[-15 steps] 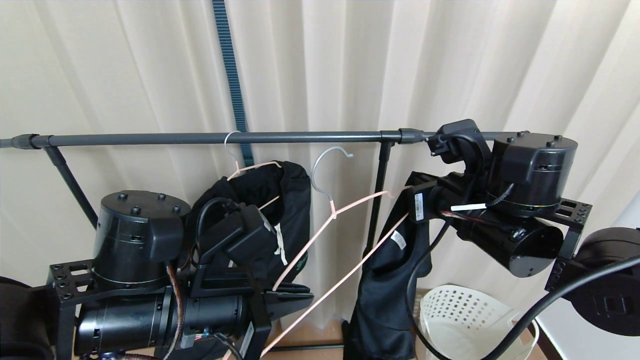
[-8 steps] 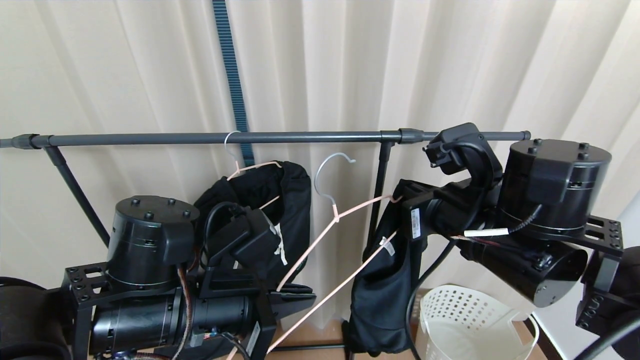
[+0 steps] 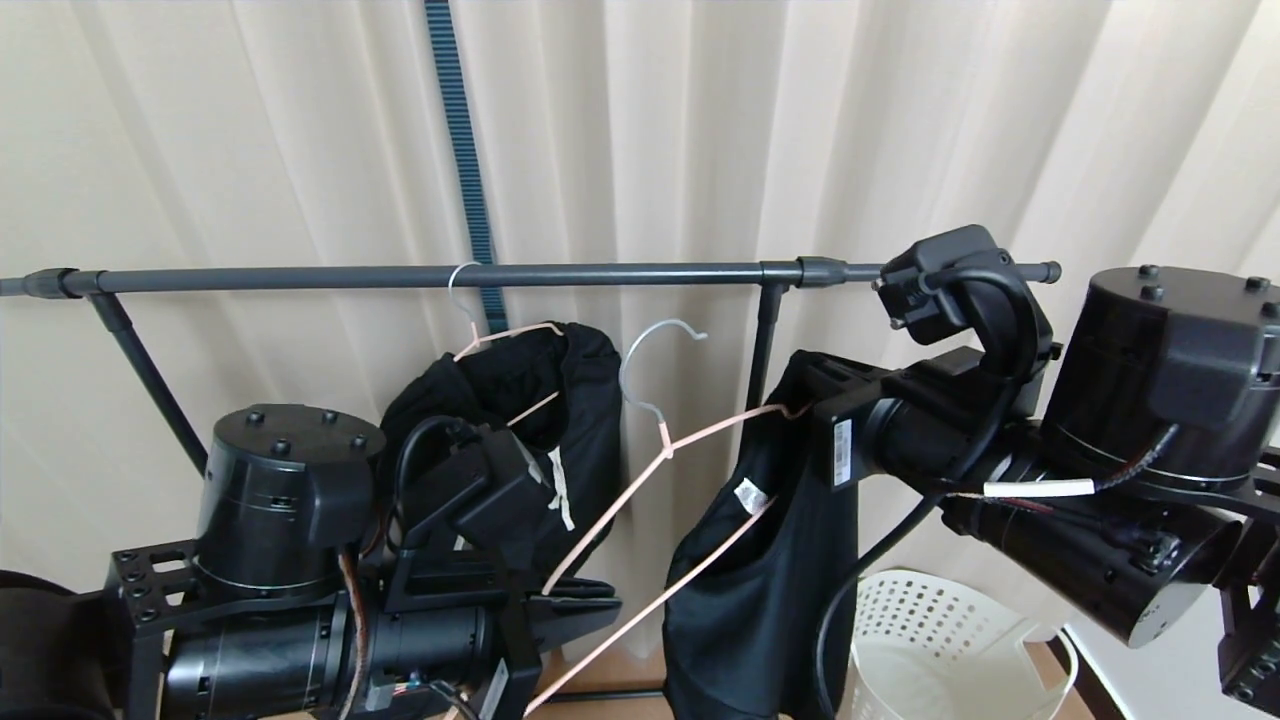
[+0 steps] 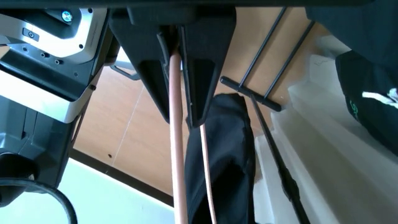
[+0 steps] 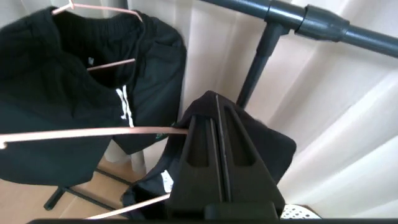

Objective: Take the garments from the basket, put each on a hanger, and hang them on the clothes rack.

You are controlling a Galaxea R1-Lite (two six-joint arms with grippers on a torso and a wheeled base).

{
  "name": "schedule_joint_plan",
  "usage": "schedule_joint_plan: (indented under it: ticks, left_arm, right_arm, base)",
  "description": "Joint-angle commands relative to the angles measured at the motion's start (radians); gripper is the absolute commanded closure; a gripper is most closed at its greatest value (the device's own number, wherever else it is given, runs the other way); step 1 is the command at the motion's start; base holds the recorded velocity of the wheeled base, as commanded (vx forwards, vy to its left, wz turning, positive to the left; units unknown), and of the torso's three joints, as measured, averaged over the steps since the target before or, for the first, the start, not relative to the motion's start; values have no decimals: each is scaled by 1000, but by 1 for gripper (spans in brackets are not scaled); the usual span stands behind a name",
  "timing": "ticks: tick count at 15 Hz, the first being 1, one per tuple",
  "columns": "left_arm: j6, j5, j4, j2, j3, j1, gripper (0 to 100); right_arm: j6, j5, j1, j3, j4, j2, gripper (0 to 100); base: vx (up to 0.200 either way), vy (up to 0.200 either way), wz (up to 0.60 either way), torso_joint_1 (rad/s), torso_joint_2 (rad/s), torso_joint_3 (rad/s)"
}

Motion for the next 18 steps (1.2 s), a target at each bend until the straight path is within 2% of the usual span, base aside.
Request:
schedule_joint_plan:
  ticks: [1, 6, 14, 18]
  left_arm:
    - [-1, 15, 1, -78, 43, 1, 100]
    - [-1, 41, 9, -153, 56, 26, 100]
    - [-1, 44, 1, -40, -7, 32, 100]
    - [2, 43, 1, -26, -16, 29, 100]
  right_arm:
    - [2, 10, -58, -31, -7, 25, 100]
    - [3, 28, -75, -28, -7, 42, 100]
    - [5, 19, 48, 18, -7, 7, 100]
    - [6, 19, 138, 43, -7, -4, 100]
  base:
    - [0, 0, 0, 0, 0, 0]
    - [0, 0, 0, 0, 0, 0]
    - [0, 0, 0, 0, 0, 0]
    - [0, 0, 0, 0, 0, 0]
